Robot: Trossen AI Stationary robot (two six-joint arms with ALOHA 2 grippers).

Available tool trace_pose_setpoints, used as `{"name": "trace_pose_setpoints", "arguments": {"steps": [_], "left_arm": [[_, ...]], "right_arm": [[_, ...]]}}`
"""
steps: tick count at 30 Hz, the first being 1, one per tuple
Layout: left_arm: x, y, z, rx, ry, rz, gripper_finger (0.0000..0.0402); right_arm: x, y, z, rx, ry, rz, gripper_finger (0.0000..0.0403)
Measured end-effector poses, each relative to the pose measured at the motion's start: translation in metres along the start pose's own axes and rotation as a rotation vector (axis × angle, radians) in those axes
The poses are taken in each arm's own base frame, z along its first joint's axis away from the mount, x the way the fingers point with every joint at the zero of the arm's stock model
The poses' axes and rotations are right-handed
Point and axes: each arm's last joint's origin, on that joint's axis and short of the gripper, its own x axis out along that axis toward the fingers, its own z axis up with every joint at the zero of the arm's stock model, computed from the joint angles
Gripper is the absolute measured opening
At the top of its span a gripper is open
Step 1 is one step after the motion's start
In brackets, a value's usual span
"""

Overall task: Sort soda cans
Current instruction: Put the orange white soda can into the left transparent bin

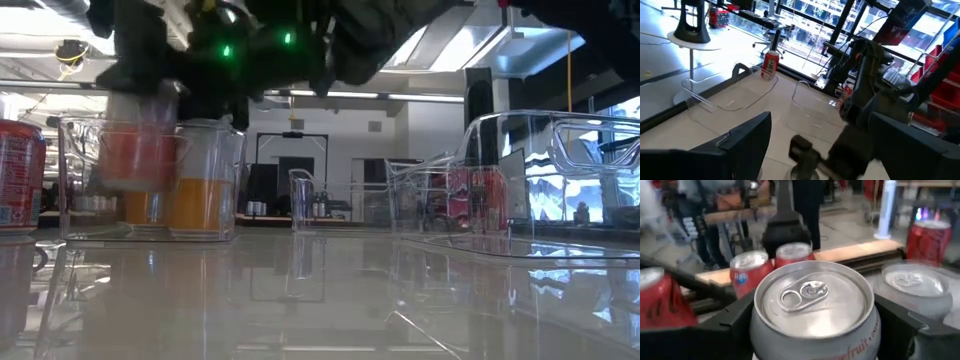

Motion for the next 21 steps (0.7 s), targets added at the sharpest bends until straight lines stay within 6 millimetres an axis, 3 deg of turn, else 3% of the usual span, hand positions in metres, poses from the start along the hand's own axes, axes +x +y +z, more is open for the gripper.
{"name": "trace_pose_setpoints", "arguments": {"steps": [7, 15, 21], "left_arm": [[0.001, -0.001, -0.001, 0.006, 0.006, 0.001, 0.0319], [0.003, -0.001, -0.001, 0.014, 0.013, 0.003, 0.0319], [0.003, -0.001, -0.001, 0.025, 0.013, 0.003, 0.0319]], "right_arm": [[0.004, -0.006, -0.003, 0.043, 0.027, 0.019, 0.0286], [0.005, -0.01, -0.004, 0.041, 0.047, 0.014, 0.0385], [0.005, -0.011, -0.006, 0.037, 0.05, 0.014, 0.0388]]}}
